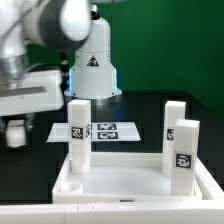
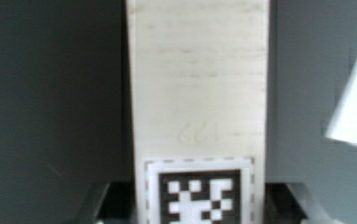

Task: Assemble desk

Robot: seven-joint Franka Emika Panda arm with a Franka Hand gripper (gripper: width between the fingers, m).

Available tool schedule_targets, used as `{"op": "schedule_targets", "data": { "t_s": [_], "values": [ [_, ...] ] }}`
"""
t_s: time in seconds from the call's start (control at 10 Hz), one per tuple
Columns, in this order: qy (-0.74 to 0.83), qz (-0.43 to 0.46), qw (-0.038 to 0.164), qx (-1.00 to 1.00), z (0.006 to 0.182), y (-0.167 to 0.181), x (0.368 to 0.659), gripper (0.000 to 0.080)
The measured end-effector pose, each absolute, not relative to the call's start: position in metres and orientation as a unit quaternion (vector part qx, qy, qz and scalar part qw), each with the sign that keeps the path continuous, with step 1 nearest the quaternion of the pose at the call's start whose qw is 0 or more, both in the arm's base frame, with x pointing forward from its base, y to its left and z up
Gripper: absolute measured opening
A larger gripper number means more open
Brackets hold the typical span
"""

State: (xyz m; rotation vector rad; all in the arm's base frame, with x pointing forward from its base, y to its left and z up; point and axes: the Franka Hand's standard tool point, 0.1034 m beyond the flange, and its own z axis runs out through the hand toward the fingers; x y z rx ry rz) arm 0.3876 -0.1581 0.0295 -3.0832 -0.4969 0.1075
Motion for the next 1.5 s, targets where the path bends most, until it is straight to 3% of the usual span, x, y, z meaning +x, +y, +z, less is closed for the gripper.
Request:
{"op": "schedule_targets", "data": {
  "t_s": [0.1,0.5,0.7,1.5],
  "values": [
    [-0.21,0.039,-0.004,-0.977,0.03,-0.158,0.39,0.0282],
    [-0.322,0.051,-0.006,-0.945,0.029,-0.165,0.387,0.0284],
    [-0.501,0.058,0.0,-0.864,0.03,-0.111,0.388,0.0284],
    [-0.778,0.081,0.009,-0.623,0.033,-0.121,0.387,0.0284]
  ]
}}
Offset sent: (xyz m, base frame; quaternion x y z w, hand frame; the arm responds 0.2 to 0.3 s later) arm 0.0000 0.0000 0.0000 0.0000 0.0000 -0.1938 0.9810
